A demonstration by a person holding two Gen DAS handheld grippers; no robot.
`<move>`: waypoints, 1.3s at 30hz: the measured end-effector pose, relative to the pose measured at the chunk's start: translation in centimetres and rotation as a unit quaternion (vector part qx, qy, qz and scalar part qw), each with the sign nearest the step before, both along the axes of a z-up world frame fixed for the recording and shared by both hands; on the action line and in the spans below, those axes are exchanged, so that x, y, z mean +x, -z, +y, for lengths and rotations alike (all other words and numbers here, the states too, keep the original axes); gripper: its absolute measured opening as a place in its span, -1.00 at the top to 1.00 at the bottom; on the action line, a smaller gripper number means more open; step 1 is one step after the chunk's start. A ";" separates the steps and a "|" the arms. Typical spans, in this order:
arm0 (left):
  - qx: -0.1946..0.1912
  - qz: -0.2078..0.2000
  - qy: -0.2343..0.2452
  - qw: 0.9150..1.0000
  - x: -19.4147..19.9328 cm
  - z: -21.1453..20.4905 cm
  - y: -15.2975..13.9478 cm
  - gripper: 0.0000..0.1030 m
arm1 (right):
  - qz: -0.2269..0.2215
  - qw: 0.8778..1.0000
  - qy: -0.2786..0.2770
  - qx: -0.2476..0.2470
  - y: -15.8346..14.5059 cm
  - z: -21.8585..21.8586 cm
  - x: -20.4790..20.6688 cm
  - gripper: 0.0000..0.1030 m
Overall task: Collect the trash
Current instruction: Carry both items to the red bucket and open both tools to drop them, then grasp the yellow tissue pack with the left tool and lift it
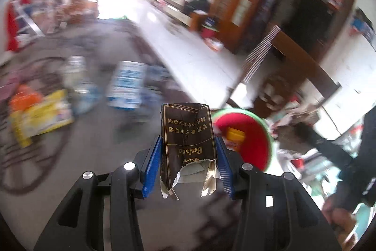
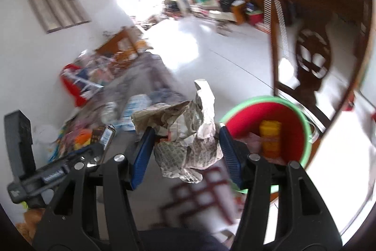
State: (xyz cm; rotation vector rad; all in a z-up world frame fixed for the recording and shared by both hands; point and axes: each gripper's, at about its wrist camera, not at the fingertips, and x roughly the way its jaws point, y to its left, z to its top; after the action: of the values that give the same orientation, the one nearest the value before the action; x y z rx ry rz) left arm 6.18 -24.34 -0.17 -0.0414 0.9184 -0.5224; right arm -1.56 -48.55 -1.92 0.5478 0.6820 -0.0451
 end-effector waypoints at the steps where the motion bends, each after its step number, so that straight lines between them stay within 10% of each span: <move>1: -0.002 0.007 0.020 1.000 0.5 -1.7 0.2 0.16 | 0.008 1.000 0.010 0.005 0.6 -0.8 -0.1 -0.07; 9: 0.016 0.012 0.124 0.992 1.9 -11.1 1.5 0.16 | 0.044 0.997 0.056 0.008 3.7 -5.1 -0.3 -0.09; 14: 0.005 -0.005 0.113 0.994 2.6 -11.4 1.2 -0.40 | 0.058 0.997 0.053 -0.011 4.4 -4.7 0.6 -0.64; 24: 0.046 -0.024 -0.042 0.998 2.2 1.9 3.2 -0.47 | -0.005 0.997 -0.016 0.080 0.0 -0.7 0.6 -0.69; 31: 0.104 -0.009 -0.203 0.974 5.0 15.7 5.2 -0.47 | -0.035 0.984 -0.168 0.036 -2.9 11.5 2.7 -0.91; 39: 0.293 -0.047 -0.030 0.955 9.4 16.9 6.3 -0.68 | -0.004 0.979 -0.202 -0.011 -1.4 15.5 4.0 -0.91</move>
State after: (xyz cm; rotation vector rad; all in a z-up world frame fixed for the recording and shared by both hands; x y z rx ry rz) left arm 15.61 -7.44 -6.44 0.4885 0.9453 -0.1788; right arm 2.44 -33.04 -0.52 0.3804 0.7732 0.3288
